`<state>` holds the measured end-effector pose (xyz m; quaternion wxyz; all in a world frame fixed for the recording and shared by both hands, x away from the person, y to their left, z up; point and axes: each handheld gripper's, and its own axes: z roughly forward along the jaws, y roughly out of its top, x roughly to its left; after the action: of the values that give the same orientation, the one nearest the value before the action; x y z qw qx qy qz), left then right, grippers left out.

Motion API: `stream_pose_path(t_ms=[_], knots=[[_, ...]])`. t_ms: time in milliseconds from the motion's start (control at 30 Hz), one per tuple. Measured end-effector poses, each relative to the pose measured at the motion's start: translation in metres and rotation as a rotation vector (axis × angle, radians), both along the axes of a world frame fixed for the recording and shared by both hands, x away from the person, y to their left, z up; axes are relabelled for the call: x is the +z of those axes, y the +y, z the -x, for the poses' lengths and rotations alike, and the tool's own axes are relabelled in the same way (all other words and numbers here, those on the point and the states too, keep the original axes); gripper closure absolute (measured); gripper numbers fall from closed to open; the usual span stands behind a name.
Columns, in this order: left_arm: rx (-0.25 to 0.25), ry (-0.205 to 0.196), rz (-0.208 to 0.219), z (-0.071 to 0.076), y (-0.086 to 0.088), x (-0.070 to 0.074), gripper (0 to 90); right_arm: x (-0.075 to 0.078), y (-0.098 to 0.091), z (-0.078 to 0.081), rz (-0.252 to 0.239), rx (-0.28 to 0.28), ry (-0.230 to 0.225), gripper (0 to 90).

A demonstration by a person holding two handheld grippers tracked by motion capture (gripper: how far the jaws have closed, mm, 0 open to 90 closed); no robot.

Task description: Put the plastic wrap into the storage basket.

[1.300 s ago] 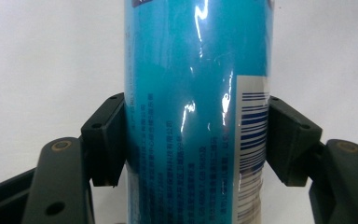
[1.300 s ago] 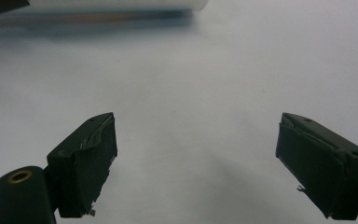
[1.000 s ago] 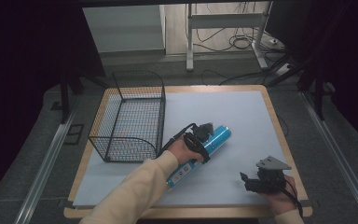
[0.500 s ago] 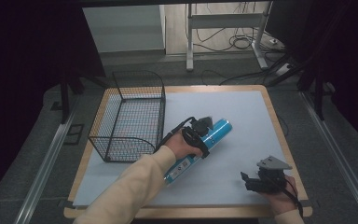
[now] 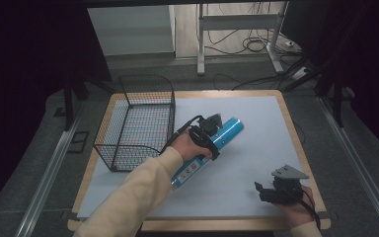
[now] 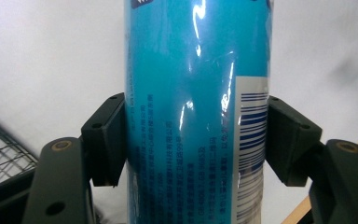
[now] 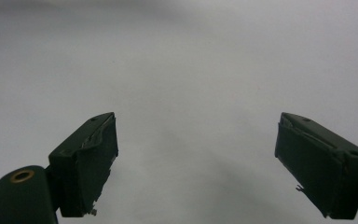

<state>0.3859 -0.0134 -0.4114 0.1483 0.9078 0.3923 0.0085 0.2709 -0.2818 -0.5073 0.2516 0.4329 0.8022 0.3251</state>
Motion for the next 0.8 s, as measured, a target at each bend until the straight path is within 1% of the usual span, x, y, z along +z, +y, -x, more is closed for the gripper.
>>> stream_pose_path(t_ms=[33,233,333,367,400,433,467,500,600,667,700,733,800], knots=[[0.009,-0.001,0.005,0.000,0.000,0.001,31.4,0.000,0.000,0.000,-0.002,-0.001,0.001,13.5],[0.009,-0.008,0.007,-0.006,0.004,0.009,31.4,0.000,0.000,0.000,0.002,0.004,0.006,13.6],[0.026,-0.010,0.009,-0.009,0.005,0.012,31.4,-0.001,0.001,-0.001,0.004,0.005,0.007,13.6],[0.022,-0.011,0.004,-0.011,0.005,0.013,31.4,-0.001,0.001,-0.001,0.004,0.005,0.008,13.6],[0.032,-0.009,0.008,-0.011,0.005,0.014,31.4,-0.001,0.001,0.000,0.002,0.003,0.010,13.6],[0.024,-0.014,0.007,-0.013,0.006,0.015,31.4,-0.001,0.000,0.000,0.003,0.002,0.011,13.6],[0.027,-0.010,0.006,-0.014,0.006,0.016,31.4,-0.001,0.000,-0.001,0.004,0.002,0.008,13.6],[0.024,-0.013,0.009,-0.016,0.006,0.018,31.4,-0.001,0.000,-0.001,0.003,0.004,0.004,13.6],[0.037,-0.013,0.033,-0.020,0.008,0.022,31.4,0.000,0.000,0.000,-0.002,0.015,-0.005,13.6],[0.046,-0.004,0.046,-0.024,0.009,0.024,31.4,-0.001,0.001,0.000,-0.002,0.020,-0.008,13.6],[0.055,-0.005,0.044,-0.025,0.009,0.026,31.4,-0.001,0.001,-0.001,0.002,0.021,-0.010,13.6],[0.049,-0.011,0.033,-0.028,0.009,0.027,31.4,-0.001,0.001,-0.001,0.003,0.020,-0.010,13.6],[0.054,-0.015,0.031,-0.030,0.010,0.028,31.4,-0.001,0.001,-0.001,0.003,0.019,-0.009,13.6]])
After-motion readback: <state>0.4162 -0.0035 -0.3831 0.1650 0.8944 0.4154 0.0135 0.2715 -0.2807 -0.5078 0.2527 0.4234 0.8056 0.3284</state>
